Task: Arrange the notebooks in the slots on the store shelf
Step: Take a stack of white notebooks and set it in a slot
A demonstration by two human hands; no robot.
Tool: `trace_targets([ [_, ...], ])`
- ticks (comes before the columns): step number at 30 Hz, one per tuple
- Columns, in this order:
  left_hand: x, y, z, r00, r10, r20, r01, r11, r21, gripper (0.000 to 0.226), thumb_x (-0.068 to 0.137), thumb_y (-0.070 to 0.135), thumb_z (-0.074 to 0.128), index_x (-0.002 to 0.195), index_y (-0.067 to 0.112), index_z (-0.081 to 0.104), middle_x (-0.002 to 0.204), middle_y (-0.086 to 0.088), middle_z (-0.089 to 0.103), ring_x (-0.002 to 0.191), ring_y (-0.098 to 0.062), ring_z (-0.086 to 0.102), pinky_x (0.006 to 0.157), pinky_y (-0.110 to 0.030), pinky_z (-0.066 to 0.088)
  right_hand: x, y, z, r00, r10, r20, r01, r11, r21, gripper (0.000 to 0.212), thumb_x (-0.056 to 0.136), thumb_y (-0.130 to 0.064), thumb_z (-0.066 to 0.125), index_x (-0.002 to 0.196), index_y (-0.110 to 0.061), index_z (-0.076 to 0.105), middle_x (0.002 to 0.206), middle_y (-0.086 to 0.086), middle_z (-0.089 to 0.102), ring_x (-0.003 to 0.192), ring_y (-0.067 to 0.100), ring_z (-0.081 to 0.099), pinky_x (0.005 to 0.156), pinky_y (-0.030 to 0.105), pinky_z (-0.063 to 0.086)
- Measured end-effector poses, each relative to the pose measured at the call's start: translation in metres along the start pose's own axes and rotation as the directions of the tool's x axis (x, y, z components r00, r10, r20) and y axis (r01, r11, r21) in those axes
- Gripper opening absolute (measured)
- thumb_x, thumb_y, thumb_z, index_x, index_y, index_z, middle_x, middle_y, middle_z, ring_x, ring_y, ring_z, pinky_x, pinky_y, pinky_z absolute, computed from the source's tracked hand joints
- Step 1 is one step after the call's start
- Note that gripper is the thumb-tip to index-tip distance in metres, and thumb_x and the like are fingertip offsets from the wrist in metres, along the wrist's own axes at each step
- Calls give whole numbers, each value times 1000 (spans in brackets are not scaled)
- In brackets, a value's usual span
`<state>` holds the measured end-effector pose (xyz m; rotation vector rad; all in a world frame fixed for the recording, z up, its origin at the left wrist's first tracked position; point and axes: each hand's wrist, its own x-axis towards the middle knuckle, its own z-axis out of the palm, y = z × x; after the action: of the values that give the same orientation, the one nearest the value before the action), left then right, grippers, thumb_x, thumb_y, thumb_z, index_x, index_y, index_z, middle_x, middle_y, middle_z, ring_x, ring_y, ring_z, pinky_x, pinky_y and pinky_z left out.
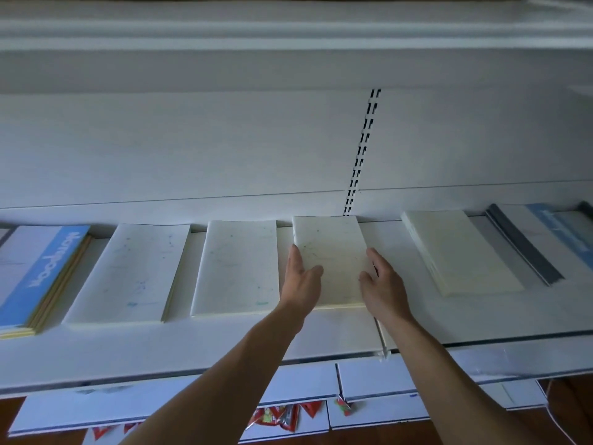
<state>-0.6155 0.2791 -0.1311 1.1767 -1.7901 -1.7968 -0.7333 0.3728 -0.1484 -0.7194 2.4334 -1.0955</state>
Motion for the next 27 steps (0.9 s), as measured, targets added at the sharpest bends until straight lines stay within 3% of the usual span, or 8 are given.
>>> trace_targets([
  [3, -2, 6, -11, 997, 71, -6, -70, 988, 137, 26, 94, 12, 45, 117, 21, 38, 119, -8, 49, 113, -31, 54, 79, -33, 55, 2, -14, -10, 999, -35, -32, 31, 994, -100, 45, 94, -13, 48, 139, -16, 48, 144, 4, 49, 130, 23, 47, 102, 29, 37],
  [7, -15, 21, -44, 969, 247, 0, -228, 895, 382, 49, 99, 23, 48, 145, 22, 33, 138, 6, 45, 125, -17, 48, 95, -24, 40, 2, -52, -10, 976, -178, -128, 146, 963, -228, 36, 93, -16, 49, 129, -17, 57, 133, 3, 57, 120, 24, 54, 97, 31, 40],
  [11, -34, 35, -113, 913, 407, 19, -255, 534, 806, 40, 97, 34, 46, 137, 26, 47, 137, 8, 54, 120, -13, 55, 98, -30, 44, -7, -112, 36, 953, -292, 75, 300, 895, -330, 32, 94, -20, 45, 123, -20, 59, 124, 1, 62, 110, 24, 57, 88, 29, 42],
  [13, -48, 36, -158, 910, 414, -33, -177, 459, 870, 38, 97, 36, 44, 133, 27, 52, 134, 9, 57, 117, -14, 56, 97, -29, 43, -16, -146, 71, 928, -332, 171, 370, 879, -302, 32, 94, -23, 44, 122, -23, 60, 125, -2, 62, 113, 23, 57, 90, 27, 41],
  [20, -107, -4, -330, 864, 364, -347, 154, 465, 872, 30, 95, 38, 47, 121, 32, 60, 125, 11, 60, 117, -17, 56, 90, -28, 43, -76, -253, 205, 809, -352, 471, 397, 918, 4, 30, 89, -28, 52, 118, -27, 64, 120, -7, 66, 112, 15, 59, 88, 21, 41],
  [24, -121, -32, -421, 833, 366, -416, 204, 495, 845, 33, 97, 40, 47, 128, 31, 57, 131, 11, 58, 119, -15, 55, 91, -29, 44, -110, -298, 281, 776, -323, 542, 299, 945, 136, 12, 84, -27, 58, 91, -20, 66, 93, -3, 70, 90, 21, 64, 85, 33, 50],
  [25, -121, -38, -444, 830, 374, -414, 200, 493, 846, 36, 98, 41, 46, 130, 29, 56, 134, 11, 57, 120, -14, 55, 92, -29, 45, -118, -310, 298, 774, -301, 557, 245, 954, 174, 10, 83, -25, 59, 89, -20, 65, 91, -2, 69, 88, 21, 63, 86, 34, 51],
  [27, -120, -49, -487, 845, 379, -376, 168, 480, 861, 38, 99, 42, 43, 130, 26, 55, 135, 8, 56, 119, -16, 55, 91, -31, 48, -133, -332, 331, 782, -234, 578, 118, 966, 231, 24, 84, -20, 61, 106, -13, 67, 102, 7, 69, 95, 26, 64, 94, 43, 50],
])
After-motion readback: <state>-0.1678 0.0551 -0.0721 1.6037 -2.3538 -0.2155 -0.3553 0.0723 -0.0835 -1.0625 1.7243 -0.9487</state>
